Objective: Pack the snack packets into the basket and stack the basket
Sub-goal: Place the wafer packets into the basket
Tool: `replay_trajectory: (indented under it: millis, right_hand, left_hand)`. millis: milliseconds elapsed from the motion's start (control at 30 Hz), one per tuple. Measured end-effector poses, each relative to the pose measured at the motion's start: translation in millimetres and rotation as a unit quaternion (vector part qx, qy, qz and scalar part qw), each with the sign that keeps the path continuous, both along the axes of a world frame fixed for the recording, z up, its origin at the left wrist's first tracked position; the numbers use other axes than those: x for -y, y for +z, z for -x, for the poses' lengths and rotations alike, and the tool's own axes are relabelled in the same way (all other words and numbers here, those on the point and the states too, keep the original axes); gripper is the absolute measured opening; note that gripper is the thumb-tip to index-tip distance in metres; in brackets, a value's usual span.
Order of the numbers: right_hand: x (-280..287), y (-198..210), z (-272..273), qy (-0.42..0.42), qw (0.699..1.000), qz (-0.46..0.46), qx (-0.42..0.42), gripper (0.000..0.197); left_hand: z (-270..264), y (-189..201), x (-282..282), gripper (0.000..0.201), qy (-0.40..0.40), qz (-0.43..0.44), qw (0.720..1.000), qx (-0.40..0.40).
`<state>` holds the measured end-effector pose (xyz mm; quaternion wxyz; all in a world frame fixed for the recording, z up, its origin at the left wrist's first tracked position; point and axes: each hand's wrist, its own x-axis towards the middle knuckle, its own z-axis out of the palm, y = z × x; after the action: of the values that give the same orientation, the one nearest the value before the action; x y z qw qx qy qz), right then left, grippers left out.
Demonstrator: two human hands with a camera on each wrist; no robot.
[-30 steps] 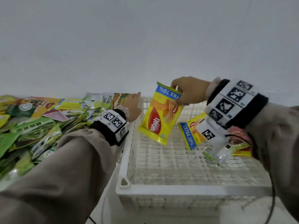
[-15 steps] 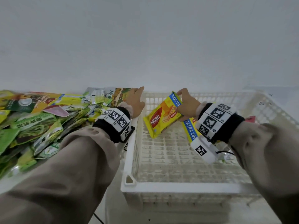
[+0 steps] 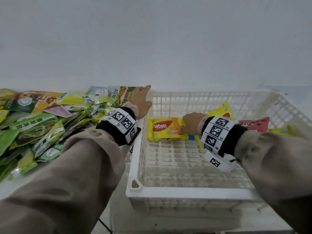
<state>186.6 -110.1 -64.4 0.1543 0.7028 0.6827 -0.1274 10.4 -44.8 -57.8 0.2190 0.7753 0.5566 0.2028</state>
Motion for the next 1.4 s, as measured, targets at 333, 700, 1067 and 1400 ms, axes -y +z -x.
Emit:
replay_trajectory:
  millis: [333,700,1067,1400]
  right_hand:
    - [9,-11,17,0.237,0.959,-0.073,0.135,0.07]
    - [-11,-26,28,0.152,0.98,-0.021,0.125,0.066]
    - [-11,26,-10,0.135,0.991,-0.026,-0.005,0.087]
    - [-10,39,-84,0.027,0.999,-0.017,0.039,0.072]
  left_hand:
    - [0,1,2,0.06,0.0,-0.002,1.0,-0.002]
    - [1,0,2,0.06,-0.005,0.005,1.0,0.003]
    - [1,2,3,0.06,-0.003,0.009,1.0,0.017]
    - [-1,1,3,0.059,0.004,0.005,1.0,0.027]
